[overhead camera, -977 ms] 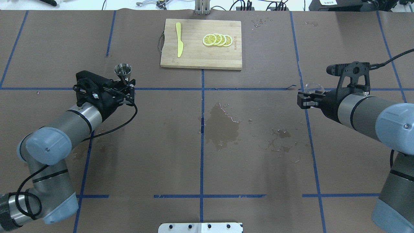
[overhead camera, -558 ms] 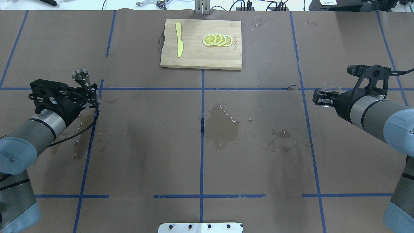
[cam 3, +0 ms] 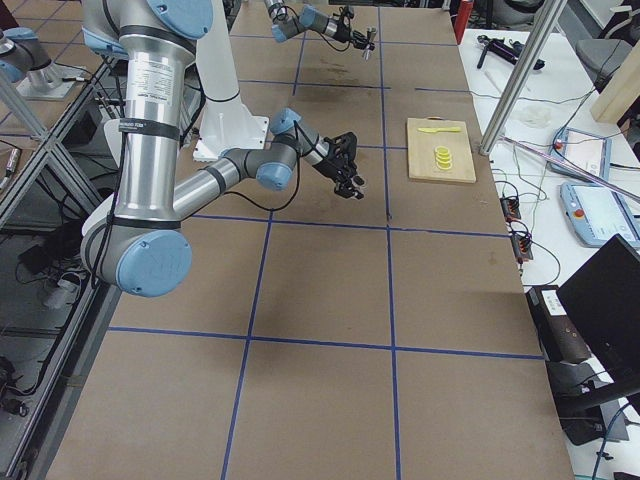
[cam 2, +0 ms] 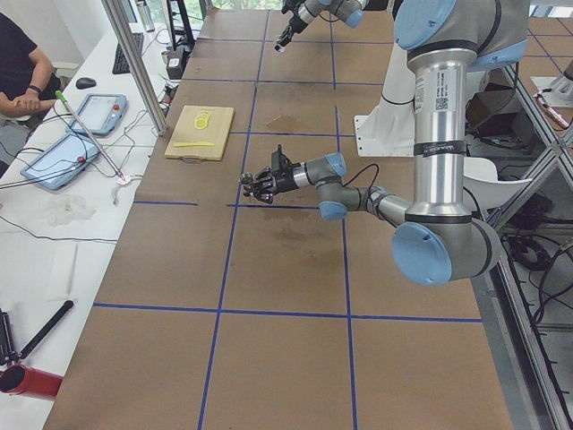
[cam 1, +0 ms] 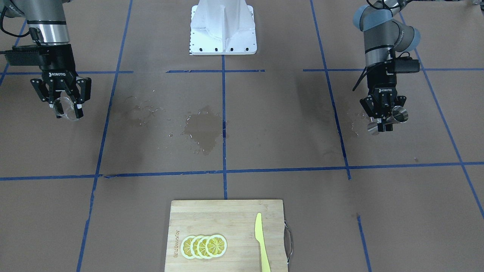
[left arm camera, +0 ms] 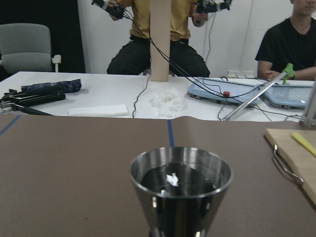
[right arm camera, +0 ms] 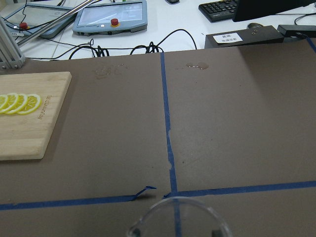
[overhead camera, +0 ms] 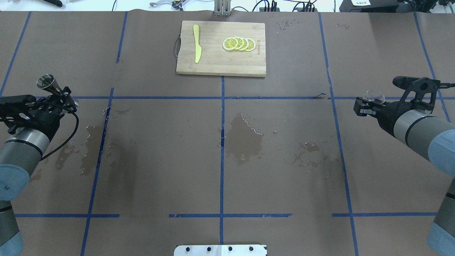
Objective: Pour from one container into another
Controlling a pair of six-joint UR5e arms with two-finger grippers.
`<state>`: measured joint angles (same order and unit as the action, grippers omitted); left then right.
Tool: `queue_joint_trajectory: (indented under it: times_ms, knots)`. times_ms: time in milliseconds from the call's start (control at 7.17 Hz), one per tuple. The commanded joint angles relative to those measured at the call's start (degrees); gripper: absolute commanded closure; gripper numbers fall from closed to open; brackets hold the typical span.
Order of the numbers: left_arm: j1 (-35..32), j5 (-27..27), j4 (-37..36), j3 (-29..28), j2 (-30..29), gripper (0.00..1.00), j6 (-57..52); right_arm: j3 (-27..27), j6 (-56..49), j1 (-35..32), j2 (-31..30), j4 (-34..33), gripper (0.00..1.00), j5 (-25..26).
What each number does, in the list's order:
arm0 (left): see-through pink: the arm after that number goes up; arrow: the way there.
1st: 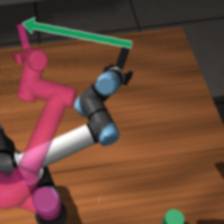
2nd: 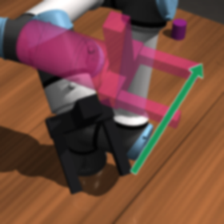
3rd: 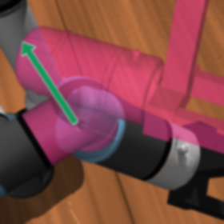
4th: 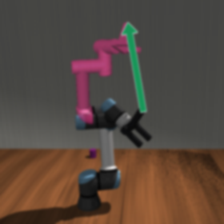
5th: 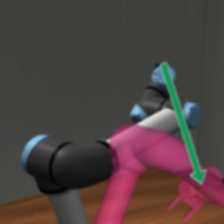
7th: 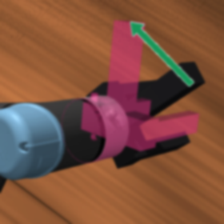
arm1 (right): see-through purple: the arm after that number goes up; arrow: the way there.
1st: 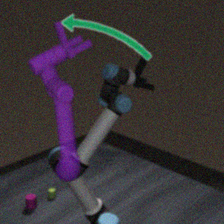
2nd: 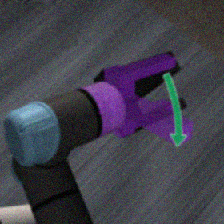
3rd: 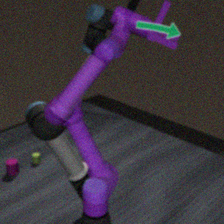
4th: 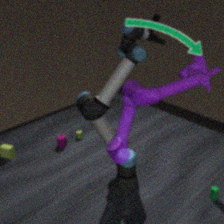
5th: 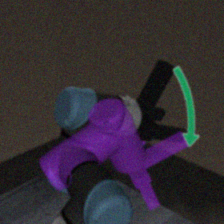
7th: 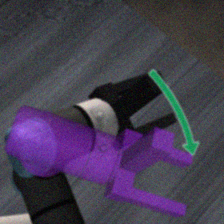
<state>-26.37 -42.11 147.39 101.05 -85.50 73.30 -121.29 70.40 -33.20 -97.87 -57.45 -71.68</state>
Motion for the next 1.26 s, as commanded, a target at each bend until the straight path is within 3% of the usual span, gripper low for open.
queue_joint_trajectory:
  times_ms: [0,698,1116]
  knots:
    - [4.5,6.8,-0.1,-2.4,-0.2,1.00,2.8,2.5,-1.1,0.1,-1.6,5.7,1.00,0.7]
    - [12.6,16.6,-0.2,-9.4,-2.9,1.00,6.8,4.6,-1.0,0.2,-1.8,7.5,1.00,3.5]
    - [14.1,17.4,-0.6,-10.6,-3.9,1.00,6.9,5.3,-0.8,0.3,-2.1,8.5,1.00,5.0]
